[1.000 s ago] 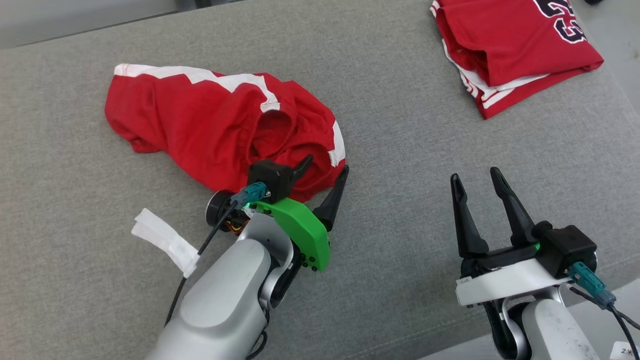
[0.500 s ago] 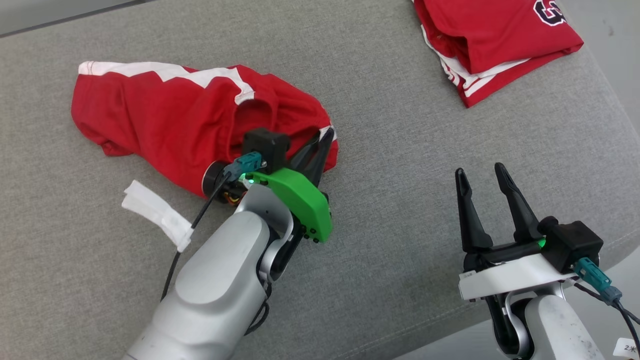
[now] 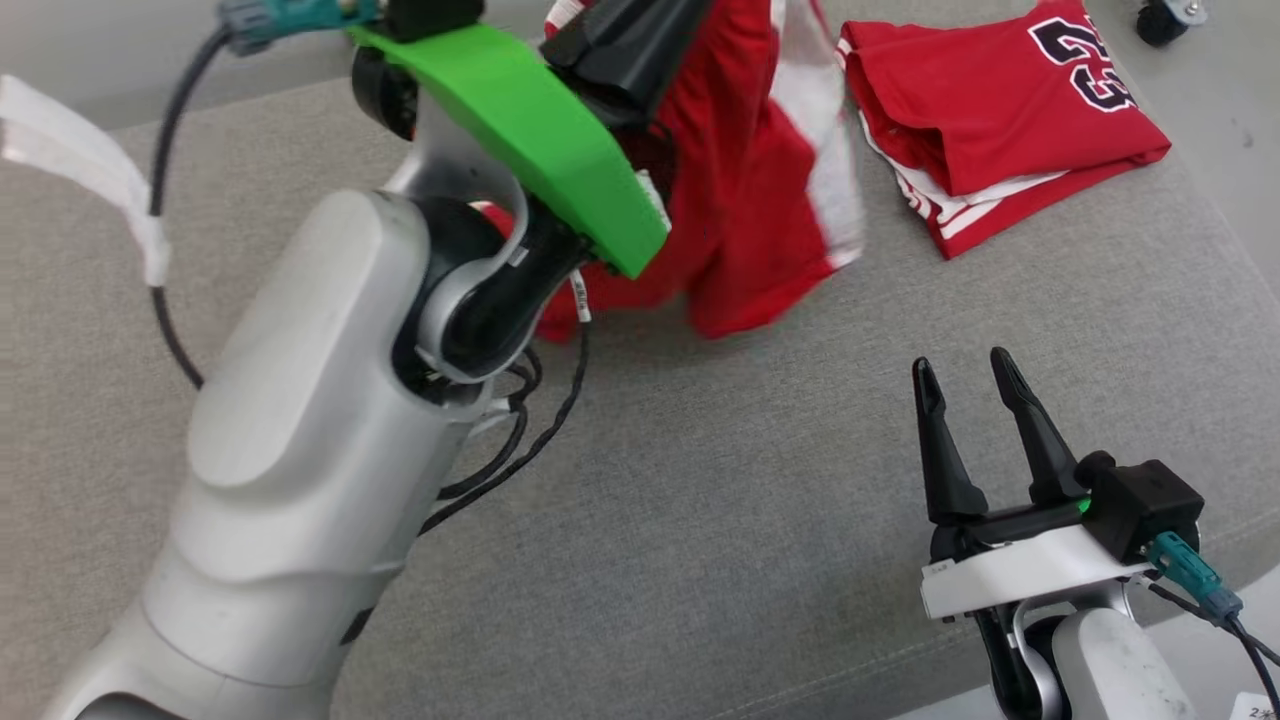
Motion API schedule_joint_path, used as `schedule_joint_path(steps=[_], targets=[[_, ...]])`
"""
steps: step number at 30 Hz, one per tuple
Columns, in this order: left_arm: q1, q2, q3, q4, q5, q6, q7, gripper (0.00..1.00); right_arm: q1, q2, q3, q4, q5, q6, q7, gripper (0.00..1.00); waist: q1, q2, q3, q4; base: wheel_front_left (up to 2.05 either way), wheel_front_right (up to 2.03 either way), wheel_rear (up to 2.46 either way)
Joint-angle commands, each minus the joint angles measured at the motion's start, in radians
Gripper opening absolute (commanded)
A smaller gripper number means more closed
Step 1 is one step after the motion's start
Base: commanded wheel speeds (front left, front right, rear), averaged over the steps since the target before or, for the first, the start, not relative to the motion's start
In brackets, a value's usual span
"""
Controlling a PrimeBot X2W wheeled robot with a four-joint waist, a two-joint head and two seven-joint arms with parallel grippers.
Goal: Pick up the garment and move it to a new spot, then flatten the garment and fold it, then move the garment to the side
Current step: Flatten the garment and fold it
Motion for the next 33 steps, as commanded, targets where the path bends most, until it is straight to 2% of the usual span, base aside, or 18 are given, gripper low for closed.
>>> schedule_joint_path(steps=[1,4,9,14,15,20,25,29,33], targets=[[0.05,0.032,0.017,-0.035,-0.015,0.017,0.004,0.0,0.012,-0.002,-0.009,-0.002,-0.01,-0.001,0.0,1.0,-0.0001,-0.0001,-0.021,0.041,0.0,0.0,0.0],[0.159,0.076,0.041,-0.114,-0.033,0.051,0.0,0.0,0.021,-0.001,-0.018,-0.005,-0.025,-0.001,0.0,1.0,-0.0001,-0.0001,-0.024,0.08,0.0,0.0,0.0],[0.435,0.155,0.06,-0.187,-0.065,0.09,-0.036,0.0,0.034,-0.014,-0.014,-0.011,-0.035,-0.001,0.0,1.0,-0.0001,-0.0001,-0.006,0.151,0.0,0.0,0.0],[0.632,0.205,0.078,-0.152,-0.062,0.083,-0.121,0.0,0.027,-0.059,0.001,0.011,0.05,-0.001,0.0,1.0,-0.0001,-0.0001,0.018,0.21,0.0,0.0,0.0],[0.671,0.216,0.091,-0.121,-0.058,0.078,-0.155,0.0,0.008,-0.092,0.022,0.032,0.118,-0.001,0.0,1.0,-0.0001,-0.0001,0.024,0.231,0.0,0.0,0.0],[0.697,0.236,0.107,-0.036,-0.02,0.064,-0.221,0.0,-0.056,-0.246,0.142,0.093,0.312,-0.001,0.0,1.0,-0.0001,-0.0001,0.035,0.272,0.0,0.0,0.0],[0.665,0.237,0.113,0.044,-0.007,0.049,-0.258,0.0,-0.175,-0.435,0.382,0.154,0.546,-0.001,0.012,1.0,-0.0001,-0.0001,0.048,0.296,0.0,0.0,0.0],[0.636,0.229,0.11,0.094,0.001,0.036,-0.269,0.0,-0.294,-0.533,0.523,0.147,0.713,-0.001,0.025,1.0,-0.0001,-0.0001,0.067,0.311,0.0,0.0,0.0],[0.609,0.222,0.101,0.127,0.004,0.023,-0.277,0.0,-0.403,-0.597,0.636,0.142,0.811,-0.001,0.027,1.0,-0.0001,-0.0001,0.09,0.325,0.0,0.0,0.0]])
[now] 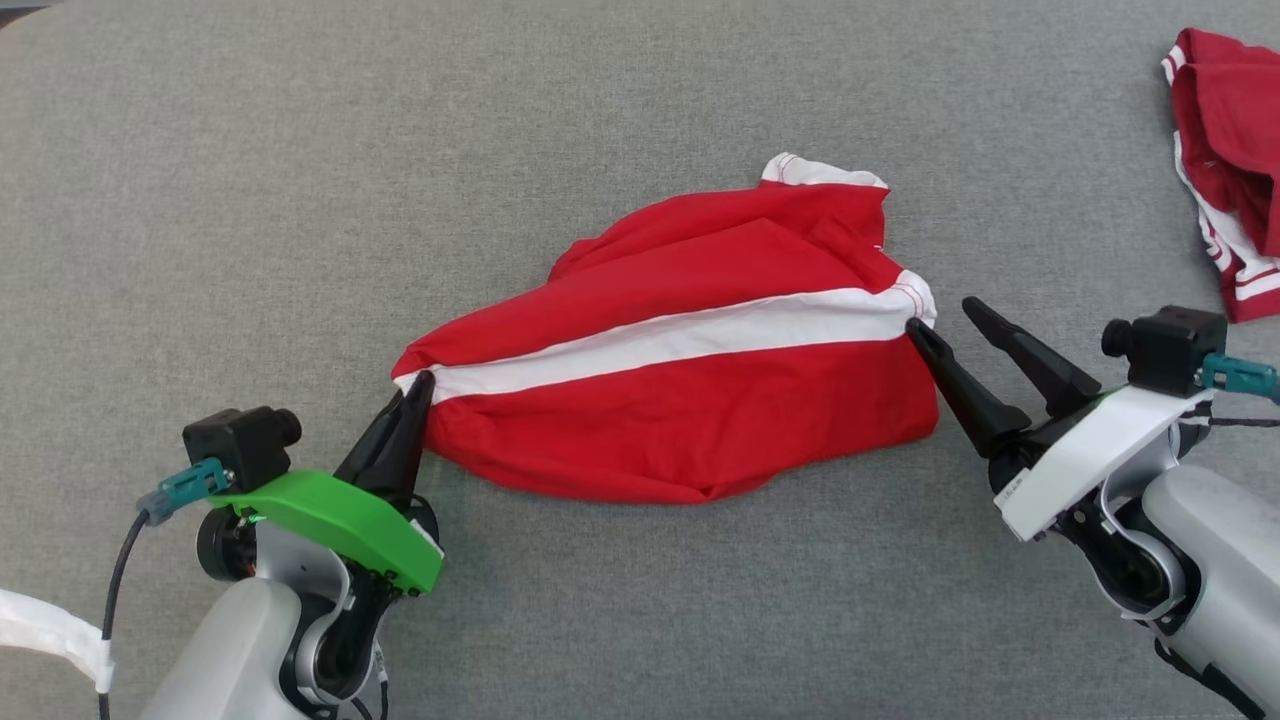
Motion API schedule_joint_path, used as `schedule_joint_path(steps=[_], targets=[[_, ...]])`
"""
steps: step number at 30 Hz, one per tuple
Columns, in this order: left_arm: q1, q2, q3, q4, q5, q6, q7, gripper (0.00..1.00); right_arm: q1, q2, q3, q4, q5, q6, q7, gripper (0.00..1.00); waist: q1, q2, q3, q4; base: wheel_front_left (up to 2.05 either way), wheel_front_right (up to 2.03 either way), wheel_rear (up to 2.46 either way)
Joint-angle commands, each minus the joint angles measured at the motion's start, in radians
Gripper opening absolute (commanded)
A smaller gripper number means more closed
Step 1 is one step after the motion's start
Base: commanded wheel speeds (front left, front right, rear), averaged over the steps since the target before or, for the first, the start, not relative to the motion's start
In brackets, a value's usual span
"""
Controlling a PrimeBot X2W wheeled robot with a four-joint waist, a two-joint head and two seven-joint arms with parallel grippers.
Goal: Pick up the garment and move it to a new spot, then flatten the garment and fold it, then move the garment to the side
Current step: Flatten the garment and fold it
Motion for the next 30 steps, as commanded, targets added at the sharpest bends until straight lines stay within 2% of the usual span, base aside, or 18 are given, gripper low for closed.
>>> schedule_joint_path(steps=[1,5,6,7,9,15,18,21,25,30], targets=[[-0.019,-0.004,-0.002,0.008,0.0,-0.008,-0.006,0.0,-0.029,-0.017,0.028,0.0,0.02,-0.001,0.001,1.0,0.0,0.0,0.017,0.017,0.0,0.0,0.0],[-0.04,-0.013,-0.009,0.036,0.007,-0.018,-0.015,0.0,-0.108,-0.053,0.118,0.011,0.073,-0.001,-0.006,1.0,0.0,0.0,0.03,0.03,0.0,0.0,0.0],[-0.043,-0.016,-0.012,0.042,0.007,-0.022,-0.018,0.0,-0.123,-0.059,0.136,0.011,0.086,-0.001,-0.01,0.97,0.0,0.0,0.032,0.033,0.0,0.0,0.0],[-0.046,-0.018,-0.013,0.047,0.007,-0.024,-0.02,0.0,-0.133,-0.063,0.147,0.01,0.102,-0.001,-0.012,0.53,0.0,0.0,0.033,0.036,0.0,0.0,0.0],[-0.052,-0.021,-0.016,0.058,0.006,-0.028,-0.023,0.0,-0.147,-0.076,0.175,0.009,0.135,-0.001,-0.016,0.0,0.0,0.0,0.033,0.04,0.0,0.0,0.0],[-0.066,-0.016,-0.019,0.076,0.009,-0.033,-0.025,0.0,-0.177,-0.116,0.232,-0.007,0.21,-0.001,-0.023,0.0,0.0,0.0,0.023,0.037,0.0,0.0,0.0],[-0.083,-0.007,-0.015,0.059,0.01,-0.037,-0.026,0.0,-0.191,-0.134,0.197,-0.03,0.247,-0.001,-0.028,0.0,0.0,0.0,0.017,0.027,0.0,0.0,0.0],[-0.13,0.004,-0.019,0.009,0.011,-0.046,-0.004,0.0,-0.216,-0.152,0.11,-0.06,0.258,-0.001,-0.027,0.0,0.0,0.0,0.022,0.013,0.0,0.0,0.0],[-0.302,0.035,-0.031,-0.079,0.045,-0.059,0.075,0.0,-0.299,-0.173,-0.006,-0.089,0.227,-0.001,-0.028,0.0,0.0,0.0,0.056,-0.008,0.0,0.0,0.0],[-0.624,0.032,-0.043,-0.115,0.097,-0.067,0.183,0.0,-0.516,-0.18,-0.061,-0.084,0.178,-0.001,-0.027,0.0,0.0,0.0,0.142,-0.053,0.0,0.0,0.0]])
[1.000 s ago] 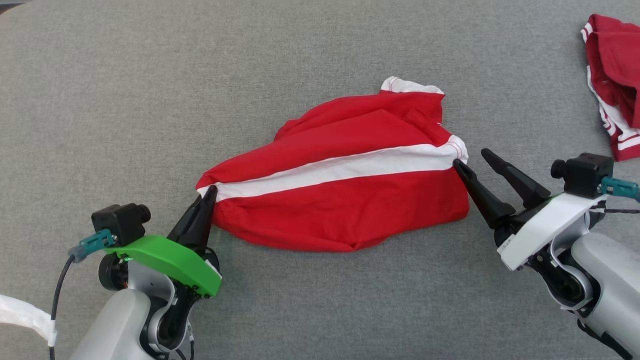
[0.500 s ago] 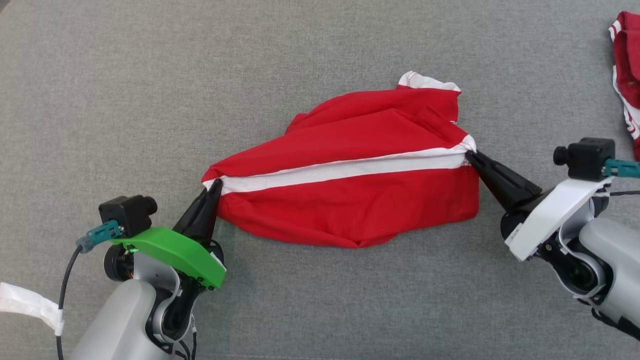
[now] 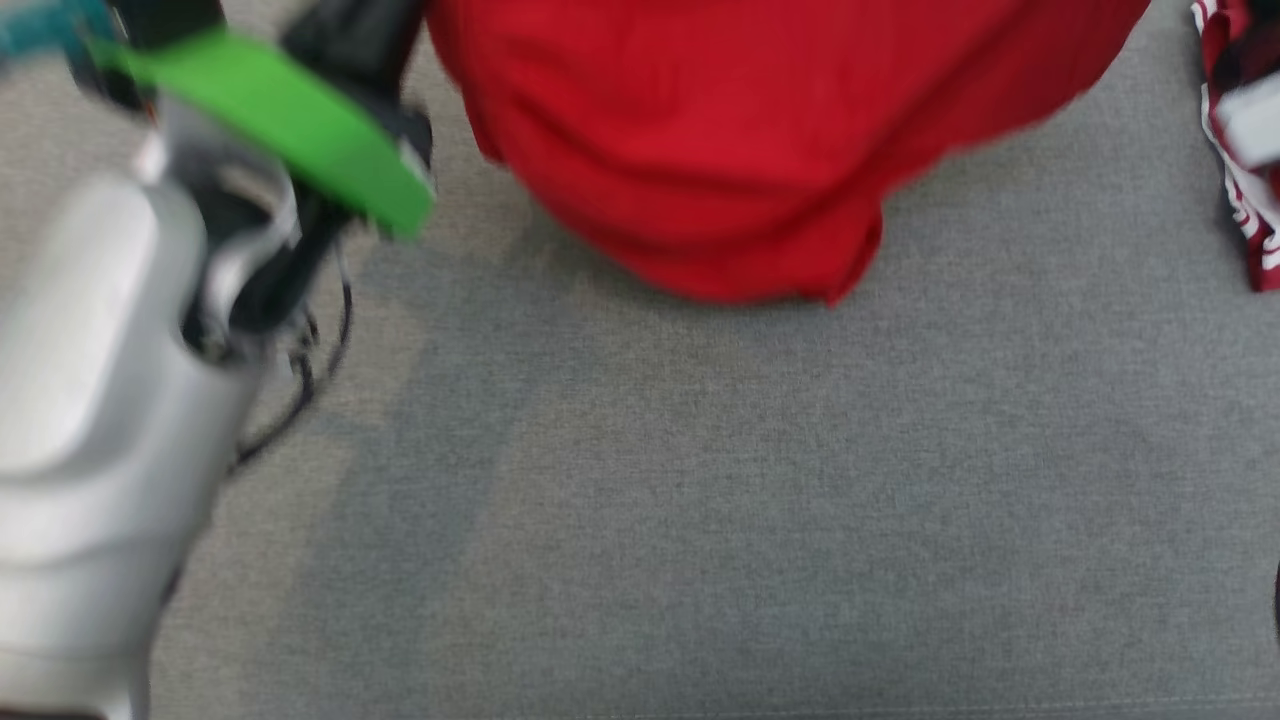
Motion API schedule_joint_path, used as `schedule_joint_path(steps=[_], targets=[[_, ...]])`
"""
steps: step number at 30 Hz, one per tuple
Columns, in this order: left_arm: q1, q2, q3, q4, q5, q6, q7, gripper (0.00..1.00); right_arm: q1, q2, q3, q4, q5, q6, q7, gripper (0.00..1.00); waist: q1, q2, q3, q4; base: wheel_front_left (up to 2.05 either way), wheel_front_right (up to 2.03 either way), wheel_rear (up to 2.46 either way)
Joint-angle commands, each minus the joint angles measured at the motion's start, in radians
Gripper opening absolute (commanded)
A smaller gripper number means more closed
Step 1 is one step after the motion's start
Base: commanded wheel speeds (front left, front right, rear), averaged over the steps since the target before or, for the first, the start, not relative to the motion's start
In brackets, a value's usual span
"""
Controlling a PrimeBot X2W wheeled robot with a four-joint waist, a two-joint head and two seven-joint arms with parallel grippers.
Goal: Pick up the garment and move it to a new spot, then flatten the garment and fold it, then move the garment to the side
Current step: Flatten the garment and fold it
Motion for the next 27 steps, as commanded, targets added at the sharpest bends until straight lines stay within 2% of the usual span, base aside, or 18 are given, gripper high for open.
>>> schedule_joint_path(steps=[1,4,9,14,18,22,27], targets=[[-0.1,-0.004,0.002,0.016,0.031,-0.004,0.01,0.0,-0.077,-0.004,-0.006,0.015,-0.035,-0.001,-0.002,0.0,0.0,0.0,0.082,-0.049,0.0,0.0,0.0],[-0.303,-0.021,0.012,0.073,0.092,-0.009,-0.017,0.0,-0.245,0.004,-0.015,0.056,-0.108,-0.001,-0.002,0.0,0.0,0.0,0.145,-0.073,0.0,0.0,0.0],[-0.569,-0.073,0.025,0.221,0.188,-0.014,-0.176,0.0,-0.472,0.041,-0.106,0.126,-0.234,-0.001,-0.002,0.0,0.0,0.0,0.22,-0.1,0.0,0.0,0.0],[-0.636,-0.123,0.001,0.32,0.182,-0.024,-0.304,0.0,-0.514,0.04,-0.143,0.102,-0.294,-0.001,-0.002,0.0,0.0,0.0,0.265,-0.099,0.0,0.0,0.0],[-0.544,-0.124,-0.069,0.348,0.142,-0.029,-0.366,0.0,-0.413,0.016,-0.15,0.04,-0.279,-0.001,-0.003,0.0,0.0,0.0,0.283,-0.094,0.0,0.0,0.0],[-0.381,-0.099,-0.174,0.287,0.048,-0.03,-0.402,0.0,-0.213,-0.016,-0.178,-0.021,-0.246,-0.001,-0.003,0.0,0.0,0.0,0.265,-0.087,0.0,0.0,0.0],[-0.101,-0.006,-0.291,0.159,-0.067,-0.029,-0.419,0.0,0.162,-0.036,-0.267,-0.081,-0.179,-0.001,-0.003,0.0,0.0,0.0,0.19,-0.082,0.0,0.0,0.0]])
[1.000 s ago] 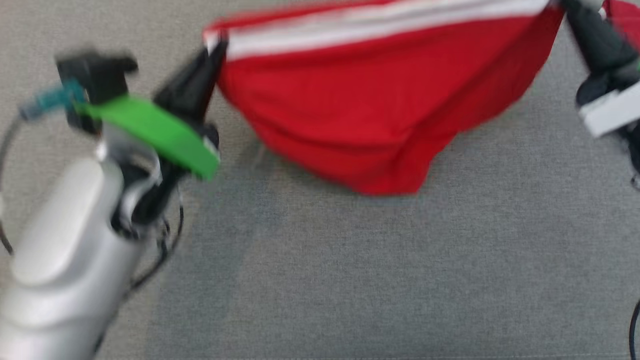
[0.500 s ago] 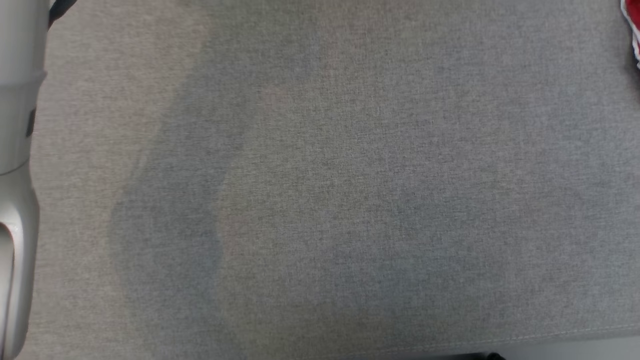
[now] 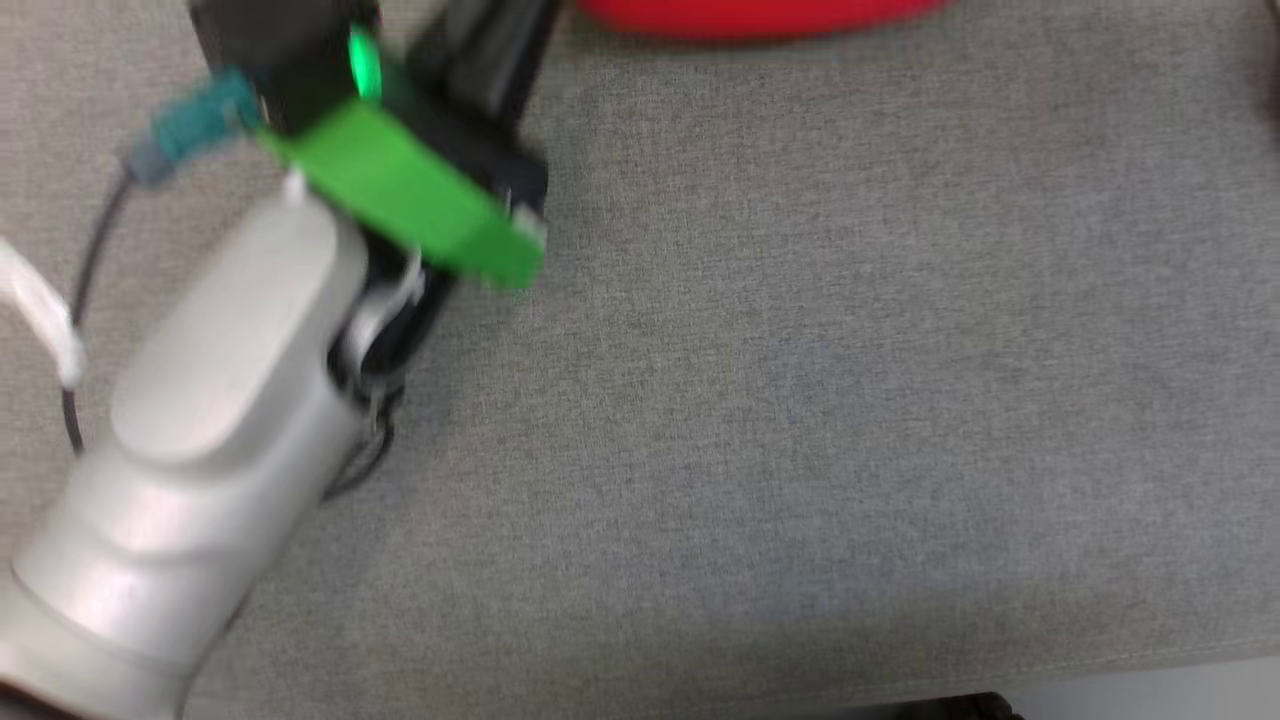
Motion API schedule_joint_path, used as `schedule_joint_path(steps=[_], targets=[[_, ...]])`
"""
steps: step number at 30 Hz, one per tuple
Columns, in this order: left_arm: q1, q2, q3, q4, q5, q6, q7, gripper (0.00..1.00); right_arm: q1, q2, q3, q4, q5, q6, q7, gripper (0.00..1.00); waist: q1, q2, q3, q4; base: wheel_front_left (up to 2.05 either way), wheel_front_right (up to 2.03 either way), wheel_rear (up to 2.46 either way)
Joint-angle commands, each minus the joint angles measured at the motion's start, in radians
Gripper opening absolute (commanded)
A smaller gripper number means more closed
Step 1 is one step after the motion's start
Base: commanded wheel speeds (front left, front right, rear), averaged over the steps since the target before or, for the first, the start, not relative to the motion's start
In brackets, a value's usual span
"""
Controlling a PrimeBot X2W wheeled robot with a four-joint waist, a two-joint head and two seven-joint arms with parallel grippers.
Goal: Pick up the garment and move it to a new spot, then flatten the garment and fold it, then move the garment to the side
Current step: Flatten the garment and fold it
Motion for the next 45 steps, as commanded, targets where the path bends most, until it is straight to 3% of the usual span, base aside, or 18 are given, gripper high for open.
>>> schedule_joint_path(steps=[1,7,11,21,25,30,35,41,45], targets=[[0.071,0.031,-0.01,-0.028,-0.022,-0.002,-0.007,0.0,0.09,-0.009,-0.023,-0.014,0.021,-0.001,-0.003,0.0,-0.0001,-0.0001,-0.069,0.006,0.0,0.0,0.0],[0.375,0.149,-0.052,-0.176,-0.057,-0.003,-0.009,0.0,0.49,-0.012,-0.076,-0.096,0.151,-0.001,-0.003,0.0,-0.0001,-0.0001,-0.19,-0.003,0.0,0.0,0.0],[0.529,0.198,-0.064,-0.238,-0.05,0.0,-0.009,0.0,0.653,-0.042,-0.073,-0.158,0.216,-0.001,-0.003,0.0,-0.0001,-0.0001,-0.275,-0.012,0.0,0.0,0.0],[0.769,0.32,-0.108,-0.466,-0.095,0.112,0.042,0.0,0.949,-0.15,-0.13,-0.286,0.25,-0.001,-0.003,0.0,-0.0001,-0.0001,-0.367,0.014,0.0,0.0,0.0],[0.794,0.33,-0.088,-0.537,-0.145,0.141,0.061,0.0,0.998,-0.186,-0.196,-0.304,0.226,-0.001,0.002,0.0,-0.0001,-0.0001,-0.365,0.036,0.0,0.0,0.0],[0.728,0.279,-0.058,-0.515,-0.239,0.128,0.102,0.0,0.922,-0.209,-0.236,-0.299,0.192,-0.002,0.08,0.0,-0.0001,-0.0001,-0.335,0.07,0.0,0.0,0.0],[0.631,0.186,-0.04,-0.415,-0.317,0.115,0.154,0.0,0.74,-0.228,-0.221,-0.263,0.157,-0.001,0.235,0.0,-0.0001,-0.0001,-0.273,0.118,0.0,0.0,0.0],[0.51,0.085,0.013,-0.291,-0.399,0.113,0.18,0.0,0.437,-0.233,-0.135,-0.208,0.089,-0.001,0.448,0.0,-0.0001,-0.0001,-0.191,0.174,0.0,0.0,0.0],[0.434,0.053,0.014,-0.22,-0.374,0.124,0.192,0.0,0.233,-0.202,-0.046,-0.156,0.043,-0.001,0.569,0.0,-0.0001,-0.0001,-0.151,0.207,0.0,0.0,0.0]])
